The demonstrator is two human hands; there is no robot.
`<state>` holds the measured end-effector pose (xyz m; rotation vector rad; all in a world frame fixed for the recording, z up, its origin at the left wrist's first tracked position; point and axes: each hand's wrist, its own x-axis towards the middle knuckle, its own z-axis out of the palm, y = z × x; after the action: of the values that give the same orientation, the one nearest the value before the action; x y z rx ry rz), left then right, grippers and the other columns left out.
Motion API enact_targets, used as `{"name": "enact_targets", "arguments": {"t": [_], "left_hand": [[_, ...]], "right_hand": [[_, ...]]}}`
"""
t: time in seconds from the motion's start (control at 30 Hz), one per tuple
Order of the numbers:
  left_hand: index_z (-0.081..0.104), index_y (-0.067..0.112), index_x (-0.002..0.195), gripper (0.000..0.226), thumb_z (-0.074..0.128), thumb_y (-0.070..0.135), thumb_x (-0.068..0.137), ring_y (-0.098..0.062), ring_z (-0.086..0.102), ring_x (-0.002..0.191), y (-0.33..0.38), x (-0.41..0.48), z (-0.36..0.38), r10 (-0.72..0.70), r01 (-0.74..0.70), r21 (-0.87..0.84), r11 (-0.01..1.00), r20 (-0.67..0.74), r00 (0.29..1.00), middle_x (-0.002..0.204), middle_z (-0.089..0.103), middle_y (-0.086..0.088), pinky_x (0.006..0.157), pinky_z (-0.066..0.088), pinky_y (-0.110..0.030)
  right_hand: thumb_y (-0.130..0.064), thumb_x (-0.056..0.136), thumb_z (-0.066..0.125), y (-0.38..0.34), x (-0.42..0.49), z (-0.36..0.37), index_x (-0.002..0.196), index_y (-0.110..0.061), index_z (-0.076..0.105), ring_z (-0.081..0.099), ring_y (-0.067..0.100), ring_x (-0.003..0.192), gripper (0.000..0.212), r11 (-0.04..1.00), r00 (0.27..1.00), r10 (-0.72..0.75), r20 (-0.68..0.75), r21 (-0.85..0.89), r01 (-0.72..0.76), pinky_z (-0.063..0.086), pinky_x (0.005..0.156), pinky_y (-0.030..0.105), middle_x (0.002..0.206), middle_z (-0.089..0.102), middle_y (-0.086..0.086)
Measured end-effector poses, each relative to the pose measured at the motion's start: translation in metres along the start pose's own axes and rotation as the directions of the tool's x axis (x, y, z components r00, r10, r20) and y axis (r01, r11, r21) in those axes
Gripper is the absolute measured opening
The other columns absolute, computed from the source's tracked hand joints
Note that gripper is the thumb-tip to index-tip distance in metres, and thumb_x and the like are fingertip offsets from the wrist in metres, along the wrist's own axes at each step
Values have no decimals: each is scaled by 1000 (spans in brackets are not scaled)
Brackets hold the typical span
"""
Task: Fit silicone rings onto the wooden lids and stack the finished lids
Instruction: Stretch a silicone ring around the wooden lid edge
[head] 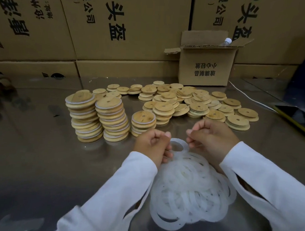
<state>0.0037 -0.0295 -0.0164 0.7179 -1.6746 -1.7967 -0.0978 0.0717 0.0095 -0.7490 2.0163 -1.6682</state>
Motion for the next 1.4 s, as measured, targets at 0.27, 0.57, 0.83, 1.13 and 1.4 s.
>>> {"name": "enact_targets", "arguments": {"t": [0.27, 0.57, 0.83, 1.13, 1.4], "left_hand": [[53, 9, 68, 24, 54, 17, 91, -6, 46, 33, 1, 1, 0, -11, 11, 0, 1000, 26, 1000, 43, 52, 6, 38, 37, -15], [54, 15, 70, 24, 52, 24, 91, -5, 51, 36, 0, 5, -1, -37, 37, -5, 999, -13, 999, 42, 55, 8, 52, 43, -24], [55, 10, 91, 21, 56, 31, 89, -12, 55, 42, 7, 9, -3, -86, 70, -239, 969, -55, 995, 69, 58, -4, 47, 50, -25], [65, 12, 81, 10, 57, 11, 87, -19, 65, 56, 6, 10, -9, -66, 64, -364, 929, 7, 998, 68, 69, -6, 48, 52, -27], [62, 20, 80, 11, 55, 19, 89, -16, 60, 54, 8, 18, -14, -98, 52, -387, 921, -100, 990, 77, 61, -5, 39, 47, -21]], "right_hand": [[-26, 71, 75, -21, 103, 40, 129, -28, 44, 49, 22, 114, 65, 751, 979, -185, 81, -631, 194, 39, 85, 25, 130, 49, 2], [-35, 64, 79, 0, 121, 34, 120, -28, 50, 52, 20, 111, 63, 692, 979, -202, 34, -702, 167, 38, 84, 23, 124, 55, -1], [-32, 56, 82, -4, 43, 7, 99, -39, 58, 53, 1, 102, 49, 741, 903, -421, 91, -540, 400, 36, 84, 10, 105, 60, -16], [-36, 59, 82, 13, 4, 0, 113, -47, 47, 45, -13, 114, 66, 796, 848, -470, 245, -297, 527, 34, 94, 4, 118, 54, -28], [-27, 81, 65, 44, 20, -11, 68, -34, 62, 57, 16, 90, 15, 829, 971, -240, 20, -516, 216, 42, 80, 26, 88, 61, -4]]}}
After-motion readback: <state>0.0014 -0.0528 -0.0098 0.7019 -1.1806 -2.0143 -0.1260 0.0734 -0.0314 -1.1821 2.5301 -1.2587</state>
